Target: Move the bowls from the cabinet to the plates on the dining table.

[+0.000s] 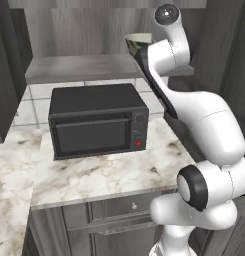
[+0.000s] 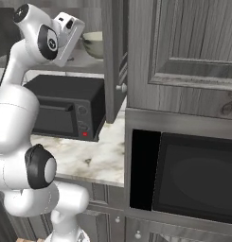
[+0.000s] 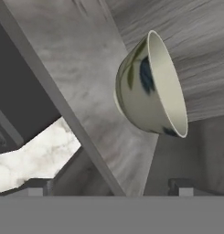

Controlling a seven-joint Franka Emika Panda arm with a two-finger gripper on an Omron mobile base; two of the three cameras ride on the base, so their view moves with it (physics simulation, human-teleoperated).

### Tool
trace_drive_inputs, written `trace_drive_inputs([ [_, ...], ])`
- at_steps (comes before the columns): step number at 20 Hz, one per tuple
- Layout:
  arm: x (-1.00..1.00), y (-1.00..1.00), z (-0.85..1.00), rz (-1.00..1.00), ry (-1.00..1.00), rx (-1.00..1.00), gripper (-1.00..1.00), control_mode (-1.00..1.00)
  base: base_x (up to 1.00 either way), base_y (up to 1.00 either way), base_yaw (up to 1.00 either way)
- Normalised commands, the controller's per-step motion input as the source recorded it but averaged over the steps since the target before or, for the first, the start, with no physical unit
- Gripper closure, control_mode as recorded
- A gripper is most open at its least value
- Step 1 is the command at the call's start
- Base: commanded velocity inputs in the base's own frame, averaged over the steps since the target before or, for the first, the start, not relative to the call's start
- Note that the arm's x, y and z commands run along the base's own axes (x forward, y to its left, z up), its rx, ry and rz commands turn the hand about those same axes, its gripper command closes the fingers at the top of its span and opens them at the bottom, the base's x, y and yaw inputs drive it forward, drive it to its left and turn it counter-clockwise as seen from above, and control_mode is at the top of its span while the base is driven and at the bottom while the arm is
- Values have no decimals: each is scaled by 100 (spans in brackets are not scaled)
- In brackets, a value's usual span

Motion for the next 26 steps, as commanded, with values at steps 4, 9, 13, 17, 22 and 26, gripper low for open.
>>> trace_drive_inputs([
  [4,6,-16,0,0,0,0,-100,-100,0,0,0],
  [9,19,-12,0,0,0,0,-100,-100,0,0,0],
  [13,36,-8,-3,0,0,0,-100,-100,0,0,0],
  [17,39,-3,-10,1,0,0,-100,-100,0,0,0],
  [22,36,-1,-2,0,0,0,-100,-100,0,0,0],
  [26,33,-2,0,0,0,0,-100,-100,0,0,0],
])
